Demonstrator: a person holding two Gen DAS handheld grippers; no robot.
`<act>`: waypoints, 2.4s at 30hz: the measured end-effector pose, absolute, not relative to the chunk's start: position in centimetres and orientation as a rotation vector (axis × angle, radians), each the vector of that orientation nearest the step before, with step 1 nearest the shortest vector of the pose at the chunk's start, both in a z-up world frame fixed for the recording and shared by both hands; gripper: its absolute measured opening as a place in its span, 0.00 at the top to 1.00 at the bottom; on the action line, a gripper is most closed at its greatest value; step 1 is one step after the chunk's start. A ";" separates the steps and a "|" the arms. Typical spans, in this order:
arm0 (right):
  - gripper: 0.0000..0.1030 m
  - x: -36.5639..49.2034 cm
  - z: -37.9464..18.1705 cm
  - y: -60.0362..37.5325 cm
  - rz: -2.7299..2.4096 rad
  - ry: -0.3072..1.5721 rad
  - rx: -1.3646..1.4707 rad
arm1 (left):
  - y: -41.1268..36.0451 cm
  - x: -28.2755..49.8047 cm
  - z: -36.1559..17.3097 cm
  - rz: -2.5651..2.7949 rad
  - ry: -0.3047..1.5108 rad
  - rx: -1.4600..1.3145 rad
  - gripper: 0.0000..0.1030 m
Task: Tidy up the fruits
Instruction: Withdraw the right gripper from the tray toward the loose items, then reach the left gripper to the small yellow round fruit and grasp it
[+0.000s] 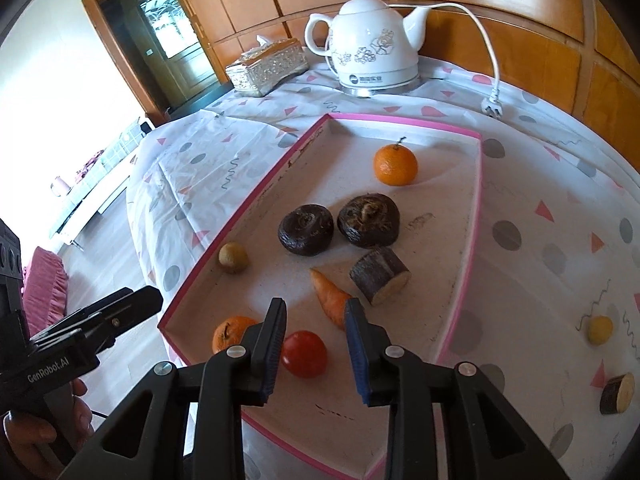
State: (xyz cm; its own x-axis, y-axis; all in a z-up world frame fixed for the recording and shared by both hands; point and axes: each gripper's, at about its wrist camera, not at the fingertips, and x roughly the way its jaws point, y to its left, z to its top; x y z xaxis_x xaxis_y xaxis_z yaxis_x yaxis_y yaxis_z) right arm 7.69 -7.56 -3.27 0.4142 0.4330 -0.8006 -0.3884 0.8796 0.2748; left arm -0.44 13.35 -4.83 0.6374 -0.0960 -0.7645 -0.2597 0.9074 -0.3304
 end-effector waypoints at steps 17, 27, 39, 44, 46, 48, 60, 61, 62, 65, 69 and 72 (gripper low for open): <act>0.63 3.6 -1.3 -11.9 0.324 0.881 -0.040 | 12.0 -0.3 -4.1 0.057 0.874 -0.392 0.23; 0.62 2.2 -2.0 -18.9 0.143 0.871 0.037 | 10.2 0.0 -3.5 0.005 0.875 -0.338 0.23; 0.62 -1.6 -4.3 -30.0 -0.157 0.904 0.182 | 7.2 0.8 -3.0 -0.090 0.888 -0.258 0.23; 0.62 -3.3 -5.0 -33.8 -0.270 0.911 0.236 | 5.3 1.5 -2.5 -0.162 0.888 -0.200 0.23; 0.62 -4.0 -5.2 -35.0 -0.308 0.909 0.250 | 4.5 1.8 -2.2 -0.187 0.886 -0.179 0.23; 0.62 -4.5 -5.4 -36.1 -0.344 0.905 0.264 | 3.8 1.9 -1.9 -0.205 0.883 -0.156 0.23; 0.62 -6.8 -6.4 -39.9 -0.469 0.896 0.331 | -1.9 3.7 -0.9 -0.360 0.895 -0.008 0.23; 0.62 -7.0 -6.3 -40.0 -0.473 0.893 0.332 | -2.5 3.9 -0.8 -0.374 0.897 0.002 0.23; 0.62 -7.1 -6.3 -40.1 -0.477 0.890 0.333 | -3.0 4.1 -0.8 -0.386 0.900 0.011 0.23; 0.62 -7.5 -6.2 -40.8 -0.501 0.880 0.345 | -4.8 4.7 -0.9 -0.427 0.912 0.043 0.23; 0.62 -8.0 -6.3 -41.9 -0.540 0.869 0.369 | -7.3 5.6 -1.0 -0.471 0.916 0.088 0.23; 0.62 -8.4 -6.4 -42.6 -0.559 0.867 0.386 | -9.3 6.6 -1.3 -0.504 0.929 0.108 0.23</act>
State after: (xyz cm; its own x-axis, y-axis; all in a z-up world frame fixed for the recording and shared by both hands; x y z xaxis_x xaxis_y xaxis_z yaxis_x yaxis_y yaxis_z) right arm -8.43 -42.63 -6.44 0.5196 -0.3016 -0.7994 0.6037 0.7917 0.0937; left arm 6.56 -9.30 -1.28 0.4925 -0.3685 -0.7885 0.4601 0.8792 -0.1236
